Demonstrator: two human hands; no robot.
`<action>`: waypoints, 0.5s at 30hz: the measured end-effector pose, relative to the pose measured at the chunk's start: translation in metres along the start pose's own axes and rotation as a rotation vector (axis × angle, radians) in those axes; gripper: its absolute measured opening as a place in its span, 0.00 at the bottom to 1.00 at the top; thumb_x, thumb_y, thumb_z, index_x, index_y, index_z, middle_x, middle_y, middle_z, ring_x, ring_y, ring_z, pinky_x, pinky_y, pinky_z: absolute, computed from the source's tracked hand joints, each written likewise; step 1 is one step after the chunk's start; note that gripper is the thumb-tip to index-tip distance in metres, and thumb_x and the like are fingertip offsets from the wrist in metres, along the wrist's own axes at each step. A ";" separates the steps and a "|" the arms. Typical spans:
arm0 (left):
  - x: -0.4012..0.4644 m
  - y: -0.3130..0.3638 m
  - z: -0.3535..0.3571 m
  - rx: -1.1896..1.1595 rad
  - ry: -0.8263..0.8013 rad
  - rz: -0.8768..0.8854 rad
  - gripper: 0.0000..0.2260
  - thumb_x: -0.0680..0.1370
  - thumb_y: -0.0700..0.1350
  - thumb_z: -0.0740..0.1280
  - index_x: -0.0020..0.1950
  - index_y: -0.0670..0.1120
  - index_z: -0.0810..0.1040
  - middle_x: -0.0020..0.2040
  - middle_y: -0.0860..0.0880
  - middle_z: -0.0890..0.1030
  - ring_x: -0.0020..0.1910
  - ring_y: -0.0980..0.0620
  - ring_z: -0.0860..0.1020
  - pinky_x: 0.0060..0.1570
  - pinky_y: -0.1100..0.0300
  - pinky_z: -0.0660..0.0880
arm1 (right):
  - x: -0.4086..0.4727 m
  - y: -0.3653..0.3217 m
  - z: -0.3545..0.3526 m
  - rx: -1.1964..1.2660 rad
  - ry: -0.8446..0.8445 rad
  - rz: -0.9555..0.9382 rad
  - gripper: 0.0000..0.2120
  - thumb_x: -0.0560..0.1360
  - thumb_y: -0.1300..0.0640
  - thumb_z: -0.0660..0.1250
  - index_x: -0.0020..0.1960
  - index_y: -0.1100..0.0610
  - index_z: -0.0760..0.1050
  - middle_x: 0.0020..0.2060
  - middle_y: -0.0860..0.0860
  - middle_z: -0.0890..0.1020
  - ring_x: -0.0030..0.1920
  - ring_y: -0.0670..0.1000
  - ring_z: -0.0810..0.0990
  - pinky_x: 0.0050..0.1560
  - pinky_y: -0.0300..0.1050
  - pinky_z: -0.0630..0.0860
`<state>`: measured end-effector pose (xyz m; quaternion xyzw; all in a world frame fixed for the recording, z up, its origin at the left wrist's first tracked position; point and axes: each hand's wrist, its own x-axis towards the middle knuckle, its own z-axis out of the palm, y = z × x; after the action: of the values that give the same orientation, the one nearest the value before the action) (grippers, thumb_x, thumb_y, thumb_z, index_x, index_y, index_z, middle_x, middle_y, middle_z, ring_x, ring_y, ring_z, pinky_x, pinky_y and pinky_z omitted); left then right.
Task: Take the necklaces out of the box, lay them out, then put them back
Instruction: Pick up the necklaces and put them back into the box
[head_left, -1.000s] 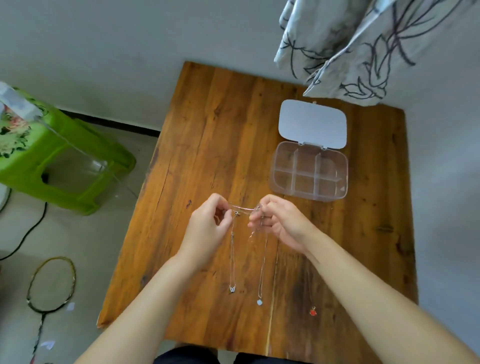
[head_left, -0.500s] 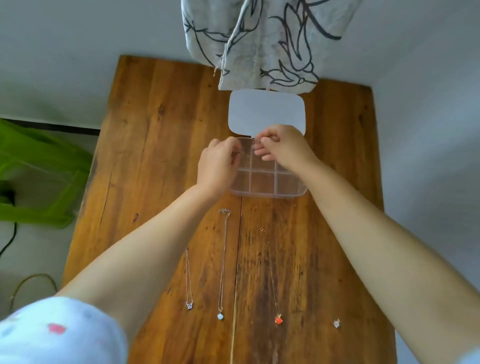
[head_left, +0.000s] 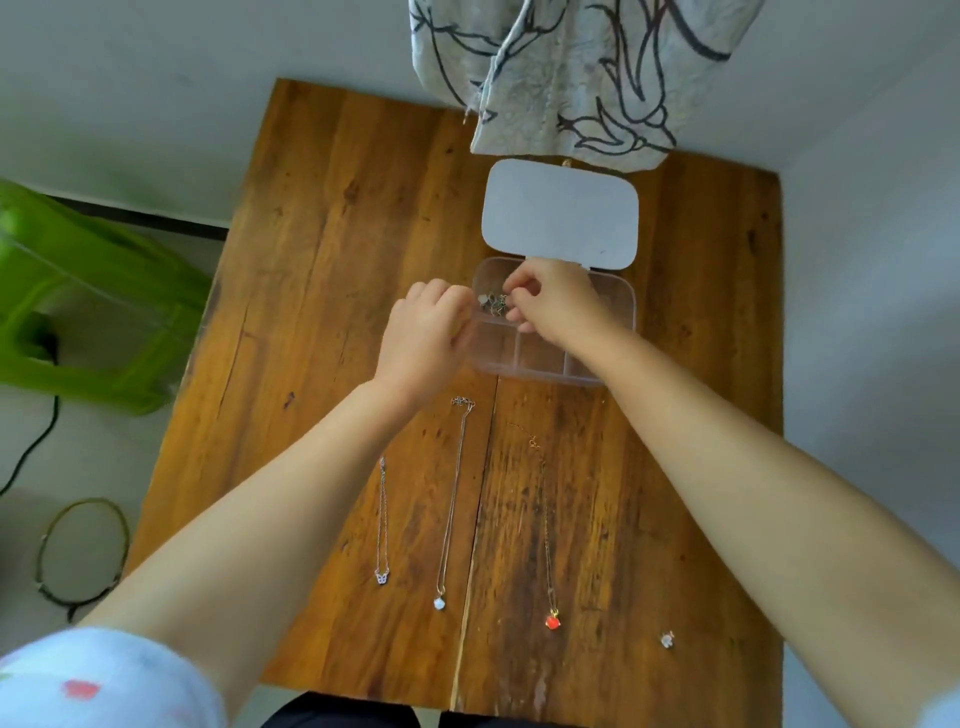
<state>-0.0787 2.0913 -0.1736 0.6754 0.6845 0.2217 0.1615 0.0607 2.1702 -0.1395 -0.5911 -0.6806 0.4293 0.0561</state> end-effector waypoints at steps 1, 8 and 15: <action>-0.016 -0.004 -0.007 -0.050 -0.006 -0.060 0.05 0.75 0.41 0.65 0.49 0.43 0.76 0.43 0.45 0.78 0.43 0.43 0.74 0.42 0.50 0.71 | -0.011 -0.005 0.005 -0.022 -0.005 -0.062 0.10 0.78 0.63 0.58 0.54 0.59 0.77 0.45 0.54 0.82 0.34 0.42 0.79 0.35 0.35 0.76; -0.180 -0.030 -0.028 -0.056 -0.247 -0.360 0.07 0.75 0.45 0.66 0.50 0.44 0.76 0.43 0.47 0.79 0.45 0.45 0.76 0.45 0.50 0.73 | -0.078 -0.022 0.095 -0.463 -0.435 -0.460 0.13 0.78 0.59 0.59 0.60 0.56 0.75 0.57 0.54 0.77 0.55 0.56 0.77 0.51 0.53 0.76; -0.243 -0.011 -0.014 0.165 -0.337 -0.321 0.10 0.71 0.50 0.71 0.45 0.45 0.77 0.42 0.47 0.79 0.42 0.46 0.77 0.44 0.52 0.75 | -0.083 -0.033 0.147 -1.002 -0.405 -0.640 0.15 0.75 0.67 0.59 0.62 0.62 0.66 0.57 0.59 0.70 0.54 0.59 0.72 0.36 0.49 0.65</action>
<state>-0.0868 1.8478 -0.1870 0.5965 0.7621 0.0208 0.2510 -0.0252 2.0251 -0.1742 -0.2197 -0.9395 0.1234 -0.2322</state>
